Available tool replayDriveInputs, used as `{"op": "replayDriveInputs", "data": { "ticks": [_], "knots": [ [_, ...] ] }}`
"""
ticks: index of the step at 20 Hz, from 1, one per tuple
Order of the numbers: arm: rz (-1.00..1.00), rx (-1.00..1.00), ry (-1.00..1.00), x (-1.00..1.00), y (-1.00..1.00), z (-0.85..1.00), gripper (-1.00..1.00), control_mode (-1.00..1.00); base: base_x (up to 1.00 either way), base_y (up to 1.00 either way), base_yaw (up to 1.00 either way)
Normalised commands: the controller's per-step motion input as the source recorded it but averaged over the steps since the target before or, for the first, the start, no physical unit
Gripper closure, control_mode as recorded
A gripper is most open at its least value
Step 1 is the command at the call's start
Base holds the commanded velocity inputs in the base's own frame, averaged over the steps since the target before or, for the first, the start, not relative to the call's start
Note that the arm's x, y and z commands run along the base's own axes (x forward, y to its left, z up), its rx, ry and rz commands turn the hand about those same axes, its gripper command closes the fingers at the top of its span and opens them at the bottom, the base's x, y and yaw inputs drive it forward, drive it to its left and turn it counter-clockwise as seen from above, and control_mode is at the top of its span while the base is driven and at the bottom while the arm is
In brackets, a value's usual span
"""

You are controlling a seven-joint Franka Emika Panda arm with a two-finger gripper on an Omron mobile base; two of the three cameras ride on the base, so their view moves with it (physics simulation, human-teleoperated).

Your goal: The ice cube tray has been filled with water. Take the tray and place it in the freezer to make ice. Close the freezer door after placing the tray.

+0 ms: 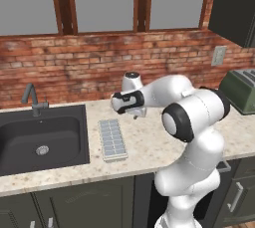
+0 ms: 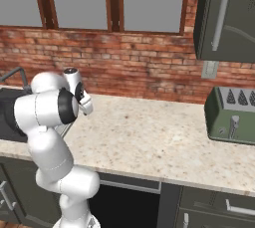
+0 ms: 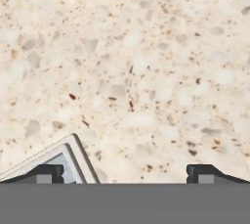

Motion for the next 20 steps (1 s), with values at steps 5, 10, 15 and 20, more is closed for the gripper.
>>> {"op": "replayDriveInputs", "data": {
  "ticks": [5, 10, 15, 20],
  "knots": [
    [0.00, 0.00, 0.01, 0.43, 0.04, -0.17, -1.00, -1.00, 0.00, 0.00, 0.00],
    [0.00, 0.00, 0.00, 0.36, 0.17, -0.25, -1.00, -1.00, 0.00, 0.00, 0.00],
    [0.00, 0.00, 0.00, 0.25, 0.22, -0.32, -1.00, -1.00, 0.00, 0.00, 0.00],
    [0.00, 0.00, 0.01, 0.23, 0.18, -0.29, -1.00, -1.00, 0.00, 0.00, 0.00]
  ]
}}
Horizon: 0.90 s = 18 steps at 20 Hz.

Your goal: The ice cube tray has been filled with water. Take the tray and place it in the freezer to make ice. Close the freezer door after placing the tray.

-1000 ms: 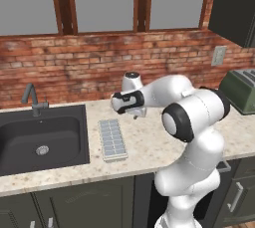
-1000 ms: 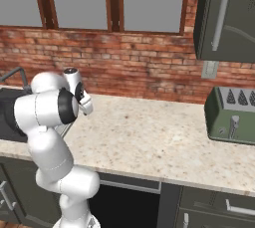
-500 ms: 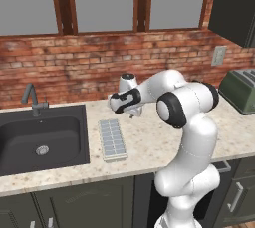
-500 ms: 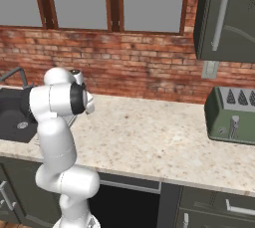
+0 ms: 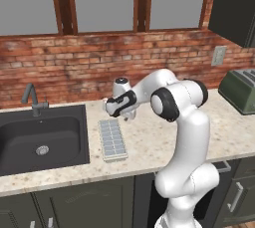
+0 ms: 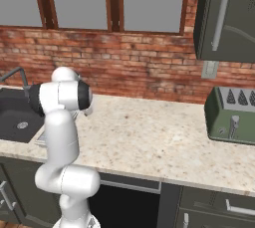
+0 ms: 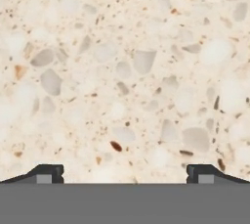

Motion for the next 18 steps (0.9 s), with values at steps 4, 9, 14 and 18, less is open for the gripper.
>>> {"op": "replayDriveInputs", "data": {
  "ticks": [4, 9, 14, 18],
  "knots": [
    [0.00, 0.00, 0.00, 0.15, 0.13, -0.39, -1.00, -1.00, 0.00, 0.00, 0.00],
    [0.00, -0.01, 0.00, 0.00, 0.14, -0.44, -1.00, -1.00, 0.00, 0.00, 0.00],
    [0.03, -0.01, 0.00, -0.27, 0.12, -0.42, -1.00, -1.00, 0.00, 0.00, 0.00],
    [0.04, 0.00, 0.00, -0.67, 0.11, -0.40, -1.00, -1.00, 0.00, 0.00, 0.00]
  ]
}}
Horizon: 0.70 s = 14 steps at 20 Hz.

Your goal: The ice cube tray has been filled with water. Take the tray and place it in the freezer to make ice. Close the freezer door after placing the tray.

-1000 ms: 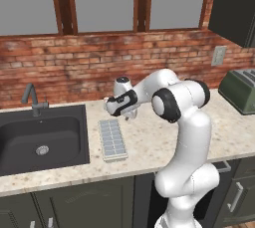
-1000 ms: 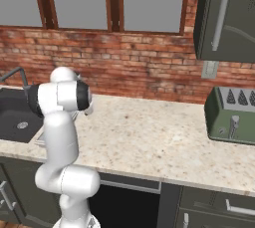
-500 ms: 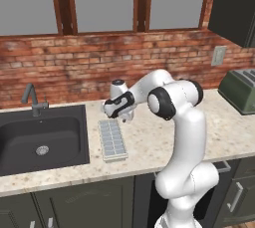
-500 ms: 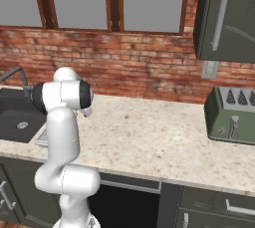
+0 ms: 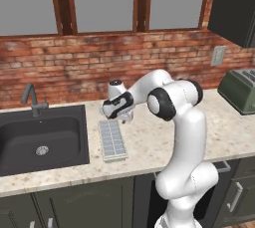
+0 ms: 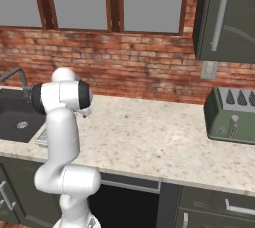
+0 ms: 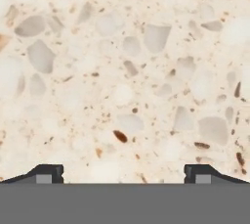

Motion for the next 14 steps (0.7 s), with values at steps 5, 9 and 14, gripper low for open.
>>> {"op": "replayDriveInputs", "data": {
  "ticks": [5, 9, 14],
  "knots": [
    [0.04, 0.00, 0.00, -0.89, 0.15, -0.39, -1.00, -1.00, 0.00, 0.00, 0.00],
    [0.04, 0.00, 0.00, -0.91, 0.14, -0.32, -1.00, -1.00, 0.00, 0.00, 0.00],
    [0.04, 0.00, 0.00, -0.84, 0.14, -0.28, -1.00, -1.00, 0.00, 0.00, 0.00]
  ]
}}
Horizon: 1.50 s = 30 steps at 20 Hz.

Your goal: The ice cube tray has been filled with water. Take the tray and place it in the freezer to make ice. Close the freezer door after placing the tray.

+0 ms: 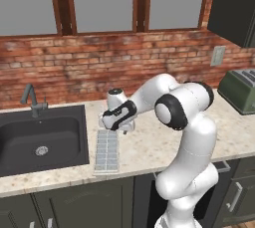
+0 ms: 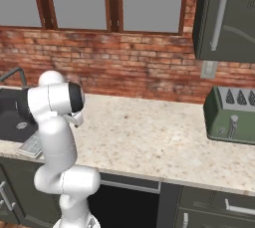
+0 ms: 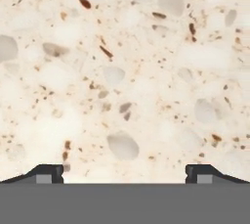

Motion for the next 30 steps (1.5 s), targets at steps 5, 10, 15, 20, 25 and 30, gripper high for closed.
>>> {"op": "replayDriveInputs", "data": {
  "ticks": [5, 10, 15, 20, 25, 30],
  "knots": [
    [0.05, 0.00, 0.00, -0.80, 0.16, -0.26, -1.00, -1.00, 0.00, 0.00, 0.00],
    [0.04, 0.00, 0.00, -0.67, 0.13, -0.10, -1.00, -1.00, 0.00, 0.00, 0.00],
    [0.00, 0.00, 0.00, -0.41, 0.00, 0.06, -1.00, -1.00, 0.00, 0.00, 0.00],
    [0.00, 0.03, 0.00, -0.16, -0.20, 0.34, -1.00, -1.00, 0.00, 0.00, 0.00],
    [0.00, 0.07, 0.00, 0.00, -0.25, 0.54, -1.00, -1.00, 0.00, 0.00, 0.00],
    [0.00, 0.06, -0.01, -0.07, -0.19, 0.37, -1.00, -1.00, 0.00, 0.00, 0.00]
  ]
}}
